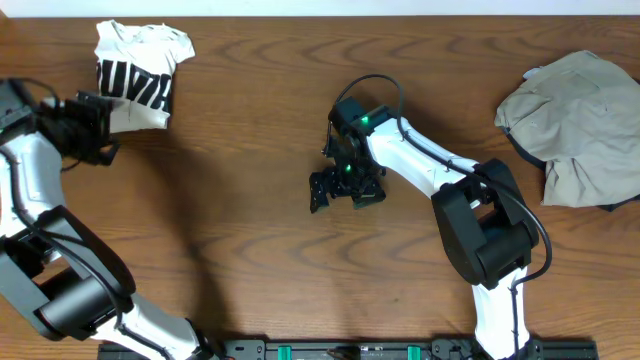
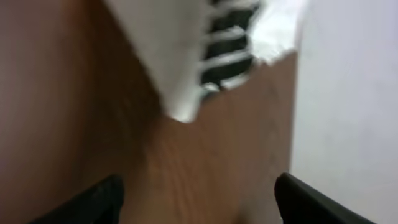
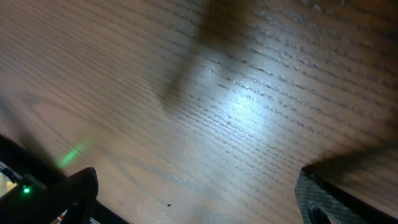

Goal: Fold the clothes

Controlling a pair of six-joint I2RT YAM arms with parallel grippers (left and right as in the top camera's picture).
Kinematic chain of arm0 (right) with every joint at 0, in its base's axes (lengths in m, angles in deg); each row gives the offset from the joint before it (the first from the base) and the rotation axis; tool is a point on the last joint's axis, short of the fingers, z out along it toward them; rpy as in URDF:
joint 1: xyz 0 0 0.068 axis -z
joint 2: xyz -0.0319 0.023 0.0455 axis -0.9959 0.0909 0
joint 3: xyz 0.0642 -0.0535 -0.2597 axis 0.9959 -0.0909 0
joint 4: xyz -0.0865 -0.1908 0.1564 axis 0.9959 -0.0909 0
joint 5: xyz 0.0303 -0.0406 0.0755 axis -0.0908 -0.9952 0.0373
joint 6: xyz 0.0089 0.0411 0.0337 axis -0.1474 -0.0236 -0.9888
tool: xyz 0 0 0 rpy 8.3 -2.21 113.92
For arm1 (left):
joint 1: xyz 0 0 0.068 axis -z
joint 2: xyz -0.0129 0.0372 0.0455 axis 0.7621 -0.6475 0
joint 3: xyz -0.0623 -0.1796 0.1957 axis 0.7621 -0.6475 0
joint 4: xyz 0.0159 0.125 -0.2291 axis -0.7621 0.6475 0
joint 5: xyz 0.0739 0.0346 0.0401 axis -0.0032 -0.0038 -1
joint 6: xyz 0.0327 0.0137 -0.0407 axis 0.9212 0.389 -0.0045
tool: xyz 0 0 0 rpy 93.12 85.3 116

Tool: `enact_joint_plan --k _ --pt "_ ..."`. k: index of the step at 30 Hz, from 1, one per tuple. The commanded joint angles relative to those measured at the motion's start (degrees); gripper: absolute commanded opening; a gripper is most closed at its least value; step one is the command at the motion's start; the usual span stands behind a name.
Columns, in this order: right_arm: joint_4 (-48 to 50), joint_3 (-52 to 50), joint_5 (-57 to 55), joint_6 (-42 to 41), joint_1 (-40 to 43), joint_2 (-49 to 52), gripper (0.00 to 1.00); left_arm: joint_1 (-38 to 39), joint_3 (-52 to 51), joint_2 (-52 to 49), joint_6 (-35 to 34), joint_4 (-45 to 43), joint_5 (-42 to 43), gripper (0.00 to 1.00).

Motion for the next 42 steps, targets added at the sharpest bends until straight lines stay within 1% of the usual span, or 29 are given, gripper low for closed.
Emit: enact_joint_plan --k 1,4,5,6,7,8,10,11,13,15,19,21,23,28,31,34,42 --pt "0.6 -0.7 0.2 -0.3 -0.5 0.6 0.99 0.0 -1.8 -0.7 3.4 0.1 -3.2 0.74" --pt "0.6 -0.7 0.7 -0.4 -0.5 0.6 0.99 0.7 -3.0 -0.9 3.4 -0.3 -6.5 0.70" --pt "0.7 -0.7 1.2 -0.3 -0.5 0.6 0.99 0.9 -3.3 -1.0 3.4 -1.0 -7.6 0.66" --pt "0.7 -0.7 1.7 -0.3 -0.5 0.6 0.99 1.3 -3.5 -1.0 3.5 -2.1 -7.9 0.59" --pt "0.8 -0.7 1.7 -0.3 -0.5 0.6 0.99 1.6 -3.5 -1.2 3.7 -3.3 -7.8 0.47" --pt "0.8 -0.7 1.7 -0.3 -0.5 0.6 0.99 2.0 -3.5 -1.2 3.7 -5.0 -7.8 0.32" --pt "0.8 -0.7 1.7 0.2 -0.5 0.6 0.99 2.9 -3.5 -1.2 3.7 -9.3 -7.8 0.08" --pt "0.8 -0.7 1.7 0.3 -0.5 0.6 0.99 3.6 -3.5 -1.2 3.6 -12.0 -7.8 0.06" --pt "0.9 -0.7 1.7 0.3 -0.5 0.6 0.99 4.8 -3.5 -1.2 3.0 -15.0 -8.2 0.06" --pt "1.1 -0.7 1.7 0.3 -0.5 0.6 0.99 6.2 -3.4 -1.3 0.9 -17.5 -9.7 0.06" --pt "1.7 -0.7 1.7 0.3 -0.5 0.6 0.99 9.3 -2.3 -2.1 0.4 -21.4 -13.9 0.06" --pt "1.7 -0.7 1.7 0.3 -0.5 0.6 0.99 10.5 -0.8 -3.5 0.4 -21.5 -16.9 0.06" --pt "1.7 -0.7 1.7 0.7 -0.5 0.6 0.99 11.2 1.0 -6.0 0.3 -21.4 -18.1 0.06" --pt "1.7 -0.7 1.7 1.2 -0.6 0.6 0.99 11.1 6.6 -14.2 0.2 -19.8 -17.9 0.06" --pt "1.5 -0.7 1.7 1.4 -0.6 0.6 0.99 11.1 11.0 -18.7 2.7 -18.0 -17.9 0.06" --pt "1.3 -0.7 1.7 2.2 -0.7 0.6 0.99 11.1 12.9 -20.5 3.8 -18.3 -18.6 0.06" --pt "2.2 -0.7 1.7 2.2 -0.8 0.6 0.99 11.1 12.9 -22.0 3.8 -18.6 -26.1 0.06"
